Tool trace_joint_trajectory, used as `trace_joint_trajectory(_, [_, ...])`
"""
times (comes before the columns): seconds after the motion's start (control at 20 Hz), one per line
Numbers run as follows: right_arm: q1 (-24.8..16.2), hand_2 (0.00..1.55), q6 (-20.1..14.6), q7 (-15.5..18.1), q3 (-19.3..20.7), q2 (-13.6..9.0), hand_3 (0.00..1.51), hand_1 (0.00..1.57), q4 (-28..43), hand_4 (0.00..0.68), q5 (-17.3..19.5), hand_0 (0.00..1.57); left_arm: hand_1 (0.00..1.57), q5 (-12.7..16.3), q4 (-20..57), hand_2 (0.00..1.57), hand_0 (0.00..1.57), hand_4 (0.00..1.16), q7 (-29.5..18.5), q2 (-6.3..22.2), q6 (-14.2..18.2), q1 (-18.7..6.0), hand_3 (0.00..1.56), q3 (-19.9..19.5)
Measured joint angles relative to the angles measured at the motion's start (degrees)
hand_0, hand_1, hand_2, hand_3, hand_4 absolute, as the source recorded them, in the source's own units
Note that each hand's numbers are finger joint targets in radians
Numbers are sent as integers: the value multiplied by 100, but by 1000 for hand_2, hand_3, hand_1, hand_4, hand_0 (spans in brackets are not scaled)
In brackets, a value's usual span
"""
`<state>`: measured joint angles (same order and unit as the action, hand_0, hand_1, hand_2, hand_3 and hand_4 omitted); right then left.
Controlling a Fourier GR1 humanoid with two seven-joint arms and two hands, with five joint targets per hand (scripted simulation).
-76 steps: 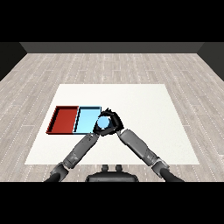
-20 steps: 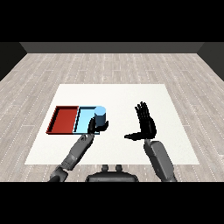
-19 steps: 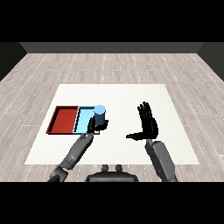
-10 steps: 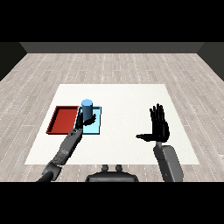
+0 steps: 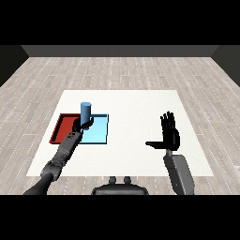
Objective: Pick the blue can and put it in the blue box
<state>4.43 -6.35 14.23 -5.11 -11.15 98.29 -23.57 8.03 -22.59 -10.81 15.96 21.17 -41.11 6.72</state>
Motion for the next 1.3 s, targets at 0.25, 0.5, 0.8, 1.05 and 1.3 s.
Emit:
trace_joint_trajectory(0.25, [157, 0, 59, 176, 75, 146, 0, 0, -468, 0, 3, 0, 1571, -275, 973, 1467, 1571, 938, 246, -136, 135, -324, 1188, 47])
trace_joint_trajectory(0.5, [372, 0, 165, 265, 250, 156, 0, 0, -928, 0, -43, 0, 1528, -527, 1615, 1446, 1528, 865, 499, -381, 179, -544, 726, 161])
trace_joint_trajectory(0.8, [228, 0, 378, 400, 353, 119, 0, 0, -1000, 0, -116, 0, 1447, -565, 1815, 1387, 1447, 515, 547, -490, -17, -577, 0, 105])
trace_joint_trajectory(1.05, [160, 0, 427, 487, 314, 193, 0, 0, -974, 0, -77, 0, 0, -752, 1981, 0, 0, 0, 808, -495, -172, -690, 0, 224])
trace_joint_trajectory(1.3, [53, 0, 413, 389, 273, 268, 0, 0, -763, 0, -107, 0, 0, -708, 1866, 0, 0, 0, 541, -544, 298, -597, 0, 109])
